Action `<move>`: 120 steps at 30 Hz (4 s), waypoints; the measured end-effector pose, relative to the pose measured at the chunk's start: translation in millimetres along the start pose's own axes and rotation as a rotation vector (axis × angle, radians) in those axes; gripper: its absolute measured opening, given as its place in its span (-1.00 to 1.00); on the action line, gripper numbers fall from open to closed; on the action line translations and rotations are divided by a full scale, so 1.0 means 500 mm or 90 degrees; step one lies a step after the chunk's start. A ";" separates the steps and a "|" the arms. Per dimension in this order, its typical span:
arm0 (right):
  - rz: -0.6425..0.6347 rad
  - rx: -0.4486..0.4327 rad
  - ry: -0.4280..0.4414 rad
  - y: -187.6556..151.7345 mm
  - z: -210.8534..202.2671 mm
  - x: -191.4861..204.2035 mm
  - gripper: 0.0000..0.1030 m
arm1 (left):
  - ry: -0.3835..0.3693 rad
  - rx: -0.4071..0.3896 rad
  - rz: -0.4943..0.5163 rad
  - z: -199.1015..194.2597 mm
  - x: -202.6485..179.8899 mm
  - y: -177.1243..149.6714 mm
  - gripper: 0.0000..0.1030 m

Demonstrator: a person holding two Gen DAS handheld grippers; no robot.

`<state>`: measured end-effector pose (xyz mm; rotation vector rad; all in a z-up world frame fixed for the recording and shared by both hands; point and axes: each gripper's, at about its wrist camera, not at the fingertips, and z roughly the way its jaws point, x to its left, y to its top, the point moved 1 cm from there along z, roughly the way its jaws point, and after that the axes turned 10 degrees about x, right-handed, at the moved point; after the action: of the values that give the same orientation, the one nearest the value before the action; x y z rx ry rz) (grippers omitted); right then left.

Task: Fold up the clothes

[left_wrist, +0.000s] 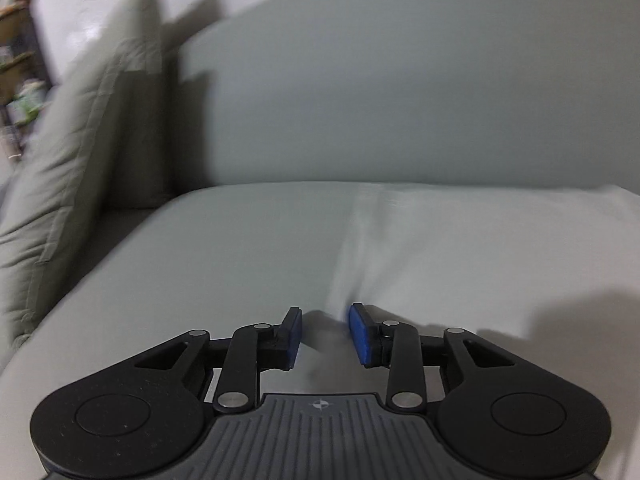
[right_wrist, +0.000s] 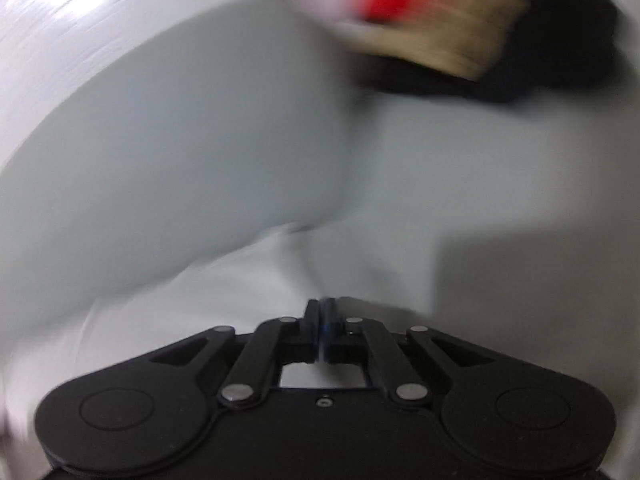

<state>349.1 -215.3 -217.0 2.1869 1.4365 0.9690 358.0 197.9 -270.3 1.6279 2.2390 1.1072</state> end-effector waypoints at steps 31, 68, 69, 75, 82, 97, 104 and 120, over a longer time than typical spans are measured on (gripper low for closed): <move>-0.037 -0.073 -0.007 0.093 -0.105 -0.033 -0.91 | 0.007 0.039 -0.033 -0.048 0.099 0.097 -0.40; -0.266 0.274 0.139 -0.390 -0.593 -0.015 -0.77 | -0.136 0.056 0.280 -0.582 0.074 -0.490 -0.45; -0.265 0.273 0.142 -0.398 -0.607 -0.030 -0.77 | -0.124 0.068 0.278 -0.588 0.080 -0.494 -0.45; -0.262 0.231 0.140 -0.417 -0.693 -0.056 -0.76 | -0.111 0.090 0.253 -0.625 0.096 -0.479 -0.30; -0.294 0.186 0.144 -0.411 -0.717 -0.018 -0.58 | -0.112 0.125 0.230 -0.614 0.103 -0.472 -0.27; -0.227 0.192 0.124 -0.391 -0.678 -0.027 -0.67 | -0.196 0.151 0.122 -0.587 0.198 -0.429 -0.23; -0.254 0.240 0.166 -0.399 -0.611 0.024 -0.67 | -0.254 0.161 0.149 -0.552 0.131 -0.429 -0.36; -0.166 0.184 0.162 -0.340 -0.673 -0.089 0.13 | -0.220 0.138 0.189 -0.644 0.137 -0.468 -0.25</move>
<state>-12.1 -209.3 -100.0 2.0451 2.0351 1.0254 -14.1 76.0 -171.5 2.1048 1.9905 0.5846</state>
